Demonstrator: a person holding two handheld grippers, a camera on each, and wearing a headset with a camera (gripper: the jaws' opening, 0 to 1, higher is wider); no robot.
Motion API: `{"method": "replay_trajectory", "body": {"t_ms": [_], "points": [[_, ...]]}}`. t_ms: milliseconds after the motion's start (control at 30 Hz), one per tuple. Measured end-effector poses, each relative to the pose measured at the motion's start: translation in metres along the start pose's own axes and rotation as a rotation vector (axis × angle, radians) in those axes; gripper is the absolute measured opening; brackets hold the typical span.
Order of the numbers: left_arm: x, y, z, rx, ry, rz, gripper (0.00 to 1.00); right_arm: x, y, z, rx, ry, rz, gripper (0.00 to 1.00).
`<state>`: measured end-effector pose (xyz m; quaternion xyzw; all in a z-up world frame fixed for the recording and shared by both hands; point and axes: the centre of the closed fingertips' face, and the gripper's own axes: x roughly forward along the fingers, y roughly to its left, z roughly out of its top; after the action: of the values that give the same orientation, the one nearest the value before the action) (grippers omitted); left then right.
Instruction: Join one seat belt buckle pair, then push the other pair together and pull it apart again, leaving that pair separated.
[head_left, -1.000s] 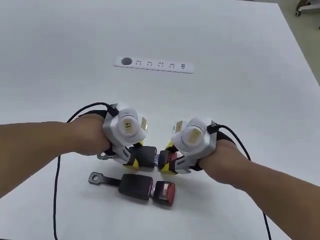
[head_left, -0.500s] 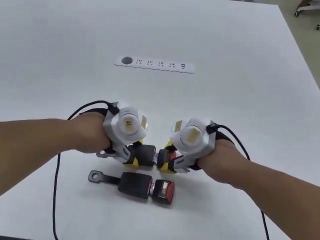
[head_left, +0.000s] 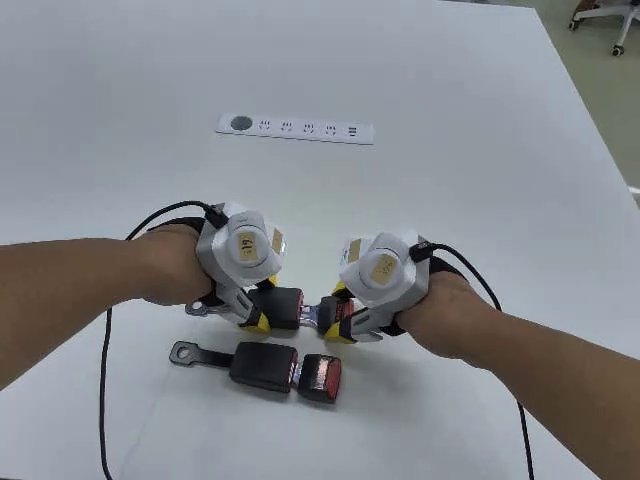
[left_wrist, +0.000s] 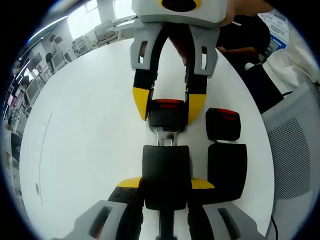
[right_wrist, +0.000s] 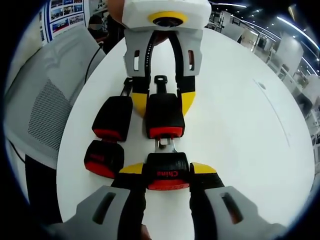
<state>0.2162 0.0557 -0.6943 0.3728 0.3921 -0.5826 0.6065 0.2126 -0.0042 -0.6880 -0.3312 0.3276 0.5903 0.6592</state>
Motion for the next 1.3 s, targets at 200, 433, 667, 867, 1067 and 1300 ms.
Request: {"method": "replay_trajectory", "body": {"t_ms": [200, 433, 667, 867, 1067, 1300], "points": [[0.001, 0.002, -0.002, -0.004, 0.000, 0.003, 0.34, -0.008, -0.002, -0.013, 0.014, 0.008, -0.014, 0.32], [0.000, 0.002, -0.003, -0.008, -0.009, 0.007, 0.34, -0.028, -0.005, -0.045, 0.044, 0.039, -0.037, 0.32], [-0.001, 0.003, -0.005, 0.004, 0.006, 0.015, 0.34, -0.056, -0.001, -0.085, 0.031, 0.089, -0.062, 0.32], [-0.001, 0.001, -0.004, 0.039, 0.013, 0.037, 0.34, -0.075, -0.002, -0.116, 0.027, 0.148, -0.085, 0.32], [-0.002, -0.003, -0.002, 0.033, 0.022, 0.058, 0.34, -0.079, -0.007, -0.126, 0.052, 0.148, -0.104, 0.33], [-0.002, 0.002, -0.005, 0.039, 0.044, 0.086, 0.35, -0.081, -0.005, -0.124, 0.028, 0.169, -0.143, 0.33]]}}
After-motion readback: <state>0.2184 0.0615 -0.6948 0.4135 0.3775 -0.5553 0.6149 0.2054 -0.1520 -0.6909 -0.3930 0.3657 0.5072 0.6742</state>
